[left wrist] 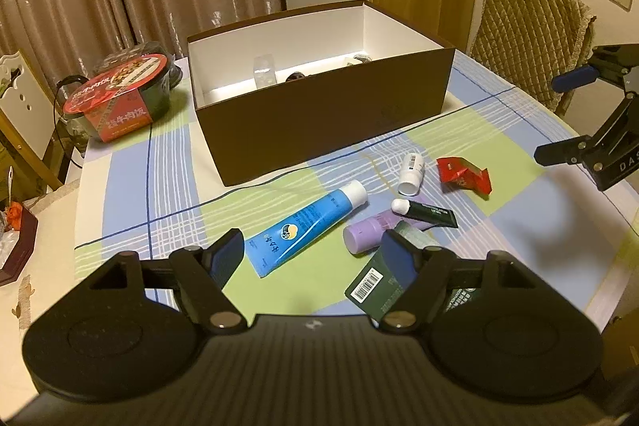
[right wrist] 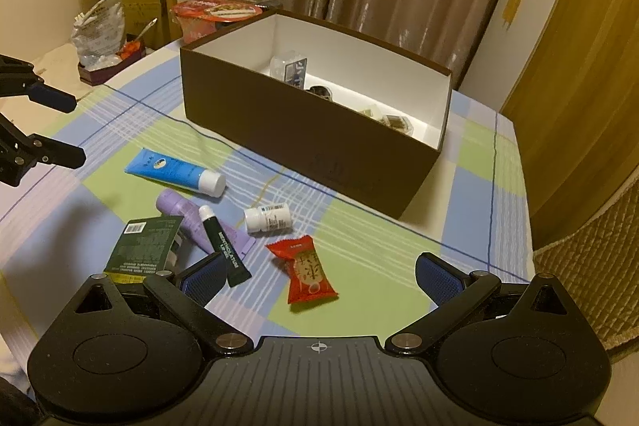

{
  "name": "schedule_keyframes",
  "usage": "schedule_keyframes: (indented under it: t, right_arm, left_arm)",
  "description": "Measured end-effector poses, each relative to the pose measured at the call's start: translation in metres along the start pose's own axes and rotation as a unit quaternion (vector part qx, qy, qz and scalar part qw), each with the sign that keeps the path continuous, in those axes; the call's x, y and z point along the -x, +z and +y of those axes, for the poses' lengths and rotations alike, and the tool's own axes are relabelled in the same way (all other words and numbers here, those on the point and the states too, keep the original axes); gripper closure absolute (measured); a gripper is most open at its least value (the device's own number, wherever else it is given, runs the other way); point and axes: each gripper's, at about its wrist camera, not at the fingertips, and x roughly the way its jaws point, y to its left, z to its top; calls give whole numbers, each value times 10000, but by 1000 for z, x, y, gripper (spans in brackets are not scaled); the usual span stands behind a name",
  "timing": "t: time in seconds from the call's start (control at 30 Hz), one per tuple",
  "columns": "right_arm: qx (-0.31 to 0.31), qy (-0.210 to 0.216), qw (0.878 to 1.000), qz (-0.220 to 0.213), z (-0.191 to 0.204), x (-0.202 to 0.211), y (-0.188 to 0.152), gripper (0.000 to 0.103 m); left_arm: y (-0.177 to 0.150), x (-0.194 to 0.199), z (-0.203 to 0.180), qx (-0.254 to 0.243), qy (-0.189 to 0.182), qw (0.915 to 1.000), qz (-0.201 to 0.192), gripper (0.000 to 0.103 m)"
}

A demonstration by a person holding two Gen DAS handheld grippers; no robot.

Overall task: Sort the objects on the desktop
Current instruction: 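Withdraw both tools from the box back over the table items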

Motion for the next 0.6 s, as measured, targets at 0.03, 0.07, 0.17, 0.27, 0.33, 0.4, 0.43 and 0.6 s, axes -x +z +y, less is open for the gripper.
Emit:
schedule_keyframes:
  t: [0.03,0.07,0.17,0.27,0.33,0.4,0.43,0.6]
  right_arm:
    - [-3,-15,10000,13,0,1,-1,0]
    - [-4,-28,10000,26,1,1,-1,0]
    - [21,-40,10000,67,0,0,-2,0]
    - [88,4,9999,141,-1,-4,-2,0]
    - [176,60,9997,182,-3,-9,0,0]
    - [273,138,9993,210,-5,-15,2,1]
    - [329,185,9990,220,-6,-18,2,1]
    - [574,513,9966,282,-15,-37,2,1]
  left_arm:
    - [0,0,0,8,-20,10000,-6,30]
    - [0,0,0,9,-31,10000,-10,29]
    - [-1,-1,-1,33,-41,10000,-19,29]
    - [-1,-1,-2,112,-32,9999,-39,29]
    - [0,1,-3,176,-22,9998,-53,29]
    - [-1,1,-5,256,37,9997,-46,29]
    - [-1,1,-6,301,74,9995,-33,29]
    - [-2,0,-16,604,267,9978,6,29]
